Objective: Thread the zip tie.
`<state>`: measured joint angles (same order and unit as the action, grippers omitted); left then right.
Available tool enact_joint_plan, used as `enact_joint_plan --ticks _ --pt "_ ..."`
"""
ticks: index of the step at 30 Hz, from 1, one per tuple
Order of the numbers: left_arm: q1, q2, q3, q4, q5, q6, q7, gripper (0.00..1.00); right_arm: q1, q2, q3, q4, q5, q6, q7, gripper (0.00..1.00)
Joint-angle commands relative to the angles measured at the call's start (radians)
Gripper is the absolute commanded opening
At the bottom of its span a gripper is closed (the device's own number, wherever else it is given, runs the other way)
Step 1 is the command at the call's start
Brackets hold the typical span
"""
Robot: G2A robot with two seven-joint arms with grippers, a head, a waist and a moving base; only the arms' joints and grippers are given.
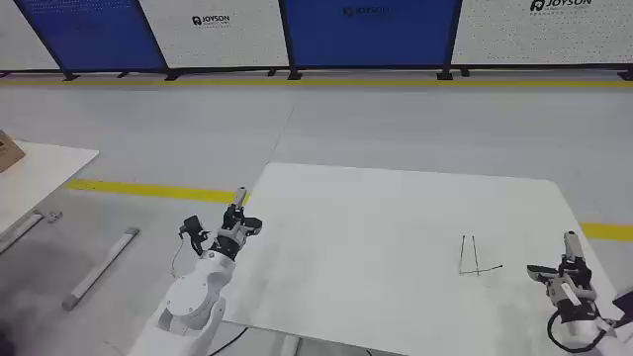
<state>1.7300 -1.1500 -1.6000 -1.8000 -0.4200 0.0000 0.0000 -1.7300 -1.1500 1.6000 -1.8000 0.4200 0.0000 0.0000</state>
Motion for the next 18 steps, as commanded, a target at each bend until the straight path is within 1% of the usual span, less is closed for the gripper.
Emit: enact_joint_plan --ticks 1,2,3,5,6,7,8,9,10,11,14,17,18 --pt "0.000 0.000 0.000 0.000 0.000 0.000 0.000 0.78 0.000 0.000 0.000 0.000 0.000 0.000 0.000 0.78" --pt "0.000 0.000 0.000 0.000 0.000 0.000 0.000 0.78 0.000 0.000 0.000 0.000 0.000 0.000 0.000 0.78" --pt "0.000 0.000 0.000 0.000 0.000 0.000 0.000 1.00 0.000 0.000 0.000 0.000 0.000 0.000 0.000 1.00" --pt "0.000 0.000 0.000 0.000 0.000 0.000 0.000 1.00 0.000 0.000 0.000 0.000 0.000 0.000 0.000 1.00" --pt "0.000 0.000 0.000 0.000 0.000 0.000 0.000 0.78 0.000 0.000 0.000 0.000 0.000 0.000 0.000 1.00" --pt "0.000 0.000 0.000 0.000 0.000 0.000 0.000 1.00 0.000 0.000 0.000 0.000 0.000 0.000 0.000 1.00" --pt "0.000 0.000 0.000 0.000 0.000 0.000 0.000 0.78 0.000 0.000 0.000 0.000 0.000 0.000 0.000 1.00" --pt "0.000 0.000 0.000 0.000 0.000 0.000 0.000 0.78 0.000 0.000 0.000 0.000 0.000 0.000 0.000 0.78" --pt "0.000 0.000 0.000 0.000 0.000 0.000 0.000 0.78 0.000 0.000 0.000 0.000 0.000 0.000 0.000 0.78" --pt "0.000 0.000 0.000 0.000 0.000 0.000 0.000 1.00 0.002 0.001 0.002 -0.004 -0.007 0.002 0.017 1.00" --pt "0.000 0.000 0.000 0.000 0.000 0.000 0.000 1.00 0.014 0.014 0.056 -0.002 -0.021 0.031 0.175 1.00" --pt "0.000 0.000 0.000 0.000 0.000 0.000 0.000 1.00 0.023 0.022 0.093 0.003 -0.020 0.055 0.287 1.00" --pt "0.000 0.000 0.000 0.000 0.000 0.000 0.000 1.00 0.030 0.026 0.101 0.007 -0.023 0.070 0.346 1.00"
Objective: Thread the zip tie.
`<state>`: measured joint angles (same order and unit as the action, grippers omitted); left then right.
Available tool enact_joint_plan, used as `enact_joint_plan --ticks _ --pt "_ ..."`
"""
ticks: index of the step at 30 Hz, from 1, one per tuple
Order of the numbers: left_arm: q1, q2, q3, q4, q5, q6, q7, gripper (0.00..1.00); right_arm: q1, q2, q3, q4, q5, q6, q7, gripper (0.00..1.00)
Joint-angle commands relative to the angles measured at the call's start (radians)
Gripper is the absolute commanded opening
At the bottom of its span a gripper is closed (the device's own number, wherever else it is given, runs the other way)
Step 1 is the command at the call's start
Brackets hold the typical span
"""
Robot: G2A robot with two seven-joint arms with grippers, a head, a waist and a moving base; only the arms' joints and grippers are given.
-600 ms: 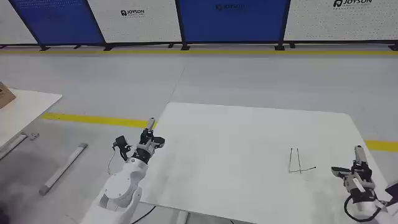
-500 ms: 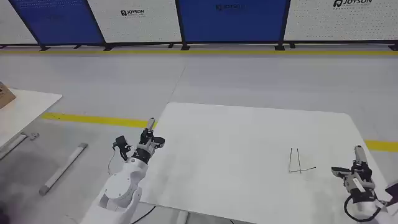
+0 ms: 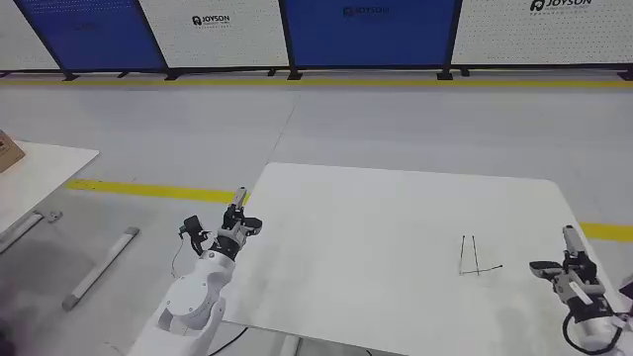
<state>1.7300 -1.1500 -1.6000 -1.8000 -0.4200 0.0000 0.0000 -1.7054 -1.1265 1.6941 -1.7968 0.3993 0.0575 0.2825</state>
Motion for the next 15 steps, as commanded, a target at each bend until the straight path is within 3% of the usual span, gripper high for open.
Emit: enact_joint_plan --ticks 1,4,7,15 --pt "0.000 0.000 0.000 0.000 0.000 0.000 0.000 1.00 0.014 0.007 0.014 0.010 -0.007 0.024 0.112 1.00" --pt "0.000 0.000 0.000 0.000 0.000 0.000 0.000 1.00 0.053 0.019 0.025 0.045 -0.034 0.065 0.260 1.00" --pt "0.000 0.000 0.000 0.000 0.000 0.000 0.000 1.00 0.108 0.030 0.016 0.090 -0.127 0.101 0.333 1.00" --pt "0.000 0.000 0.000 0.000 0.000 0.000 0.000 1.00 0.113 0.030 0.017 0.095 -0.126 0.101 0.333 1.00"
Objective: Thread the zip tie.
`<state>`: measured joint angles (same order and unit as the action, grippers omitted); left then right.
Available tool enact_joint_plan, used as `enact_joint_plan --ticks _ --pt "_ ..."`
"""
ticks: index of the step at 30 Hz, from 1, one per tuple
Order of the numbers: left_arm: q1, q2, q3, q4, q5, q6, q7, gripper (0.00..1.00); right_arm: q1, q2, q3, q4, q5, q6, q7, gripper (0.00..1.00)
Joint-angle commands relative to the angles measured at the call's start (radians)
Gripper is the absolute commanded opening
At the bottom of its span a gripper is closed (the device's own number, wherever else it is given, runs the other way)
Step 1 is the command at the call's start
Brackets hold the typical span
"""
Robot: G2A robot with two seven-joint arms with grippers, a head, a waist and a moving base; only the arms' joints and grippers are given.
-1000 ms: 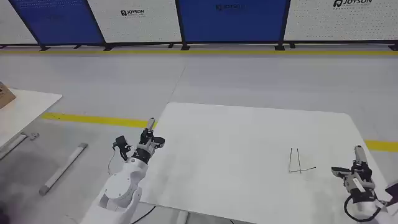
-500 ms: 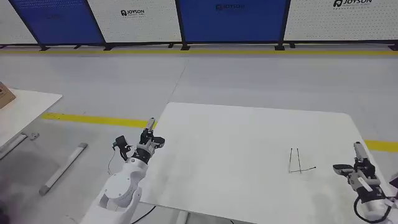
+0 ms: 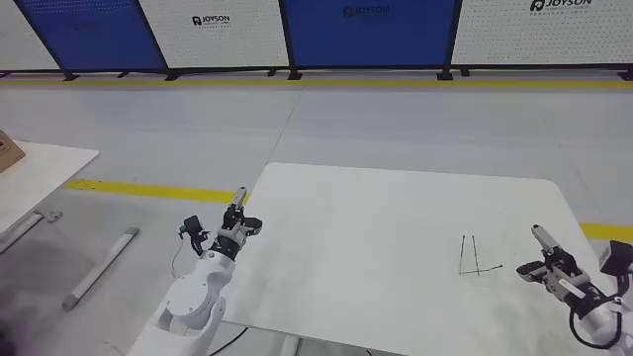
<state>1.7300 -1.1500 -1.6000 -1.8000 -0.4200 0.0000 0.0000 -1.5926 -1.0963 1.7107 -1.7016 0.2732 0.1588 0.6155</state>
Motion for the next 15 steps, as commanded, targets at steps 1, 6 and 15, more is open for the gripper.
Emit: enact_joint_plan --ticks 1,6,15 --pt "0.000 0.000 0.000 0.000 0.000 0.000 0.000 1.00 0.000 0.000 0.000 0.000 0.000 0.000 0.000 1.00" --pt "0.000 0.000 0.000 0.000 0.000 0.000 0.000 1.00 0.000 0.000 0.000 0.000 0.000 0.000 0.000 1.00" --pt "0.000 0.000 0.000 0.000 0.000 0.000 0.000 1.00 0.188 0.051 0.068 0.174 -0.041 0.022 0.502 1.00"
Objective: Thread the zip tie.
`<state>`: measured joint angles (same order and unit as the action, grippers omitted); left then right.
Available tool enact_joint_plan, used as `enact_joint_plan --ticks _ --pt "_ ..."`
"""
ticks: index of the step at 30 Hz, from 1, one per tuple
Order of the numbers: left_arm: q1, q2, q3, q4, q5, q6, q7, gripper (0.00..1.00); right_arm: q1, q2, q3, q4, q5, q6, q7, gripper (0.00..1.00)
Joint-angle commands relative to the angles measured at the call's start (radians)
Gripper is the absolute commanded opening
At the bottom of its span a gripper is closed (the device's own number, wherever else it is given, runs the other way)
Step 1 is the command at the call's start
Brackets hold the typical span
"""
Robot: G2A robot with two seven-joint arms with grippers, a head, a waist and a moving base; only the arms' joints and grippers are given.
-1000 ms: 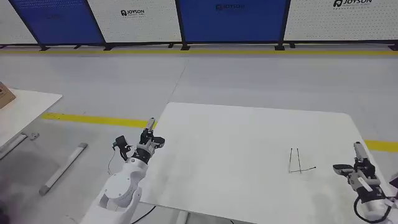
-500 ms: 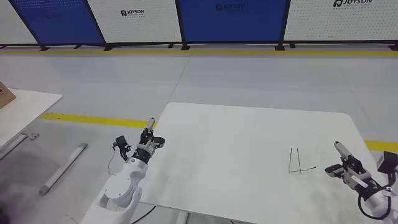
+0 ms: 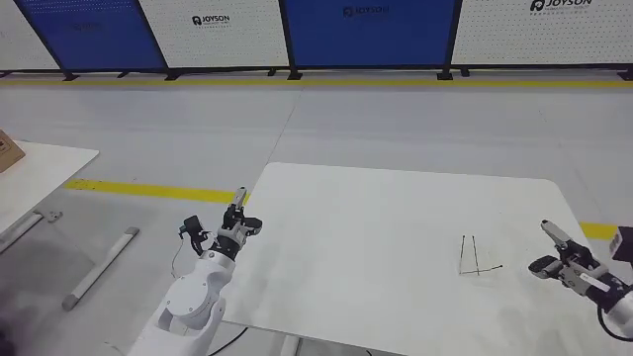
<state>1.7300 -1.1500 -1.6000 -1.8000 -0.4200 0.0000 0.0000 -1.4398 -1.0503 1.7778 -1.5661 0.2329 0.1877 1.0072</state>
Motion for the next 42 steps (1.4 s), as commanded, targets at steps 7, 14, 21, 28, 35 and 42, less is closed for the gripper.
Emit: enact_joint_plan --ticks 7,14,21,28,35,42 --pt "0.000 0.000 0.000 0.000 0.000 0.000 0.000 1.00 0.204 0.025 -0.089 0.236 -0.077 0.002 0.276 1.00" --pt "0.000 0.000 0.000 0.000 0.000 0.000 0.000 1.00 0.204 0.025 -0.089 0.236 -0.077 0.002 0.276 1.00" --pt "0.000 0.000 0.000 0.000 0.000 0.000 0.000 1.00 0.204 0.025 -0.089 0.236 -0.077 0.002 0.276 1.00" --pt "0.000 0.000 0.000 0.000 0.000 0.000 0.000 1.00 0.210 0.029 -0.111 0.183 -0.154 -0.065 0.247 1.00" --pt "0.000 0.000 0.000 0.000 0.000 0.000 0.000 1.00 0.321 0.035 -0.221 0.249 -0.244 -0.049 0.317 1.00" --pt "0.000 0.000 0.000 0.000 0.000 0.000 0.000 1.00 0.364 0.036 -0.312 0.222 -0.390 -0.048 0.267 1.00"
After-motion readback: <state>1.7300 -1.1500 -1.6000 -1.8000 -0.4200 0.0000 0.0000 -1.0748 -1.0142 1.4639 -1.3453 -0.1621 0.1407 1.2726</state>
